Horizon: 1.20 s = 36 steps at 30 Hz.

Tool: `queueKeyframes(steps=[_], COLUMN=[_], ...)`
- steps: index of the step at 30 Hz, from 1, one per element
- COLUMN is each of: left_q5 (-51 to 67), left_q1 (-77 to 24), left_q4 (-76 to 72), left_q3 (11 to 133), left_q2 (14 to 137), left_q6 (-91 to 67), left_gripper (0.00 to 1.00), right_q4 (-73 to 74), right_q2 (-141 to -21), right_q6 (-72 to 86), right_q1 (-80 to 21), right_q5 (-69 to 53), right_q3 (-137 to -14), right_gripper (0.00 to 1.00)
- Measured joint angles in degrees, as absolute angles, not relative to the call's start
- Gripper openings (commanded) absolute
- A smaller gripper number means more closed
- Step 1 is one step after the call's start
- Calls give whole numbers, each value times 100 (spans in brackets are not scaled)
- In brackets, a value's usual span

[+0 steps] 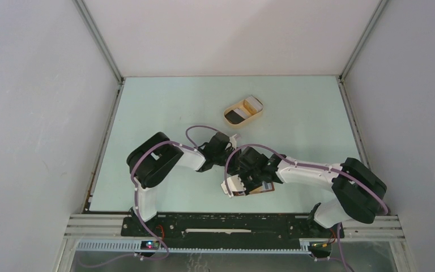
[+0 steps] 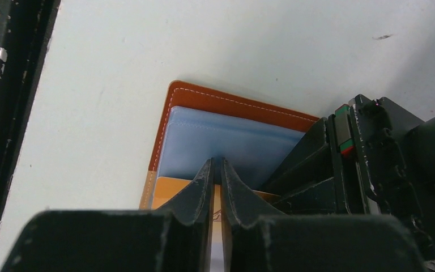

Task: Put the credit cards into the card holder
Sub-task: Insert the credit card into the card holder.

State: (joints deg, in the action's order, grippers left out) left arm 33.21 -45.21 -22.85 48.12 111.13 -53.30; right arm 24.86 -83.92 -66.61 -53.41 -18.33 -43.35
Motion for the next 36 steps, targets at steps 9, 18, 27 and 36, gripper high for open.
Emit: queueKeyframes(steps=[9,18,27,36], left_q5=[3367,3382,3433,3459], left_q1=[-4525,-4532,-4541,-4552], left_q4=[-2338,-2338,-2349,-2390], left_q3=[4814,4831,4862,4862], left_q2=[11113,11113,11107,11091], left_q6=[-5288,-5273,-5251,-5251], left_gripper=[30,34,43,47], right_q4=[2508,2580,2657,2805], right_q2=[-8390,-8119,-7887,-7393], right_q6=[-6661,-6659,-6672,-6547], right_q1=[-5332,-5061,-4497,-4421], right_q5=[-1496,-1339,-1339,-1776], right_q3=[-4335,-4215,-4003,-3959], right_gripper=[13,13,13,18])
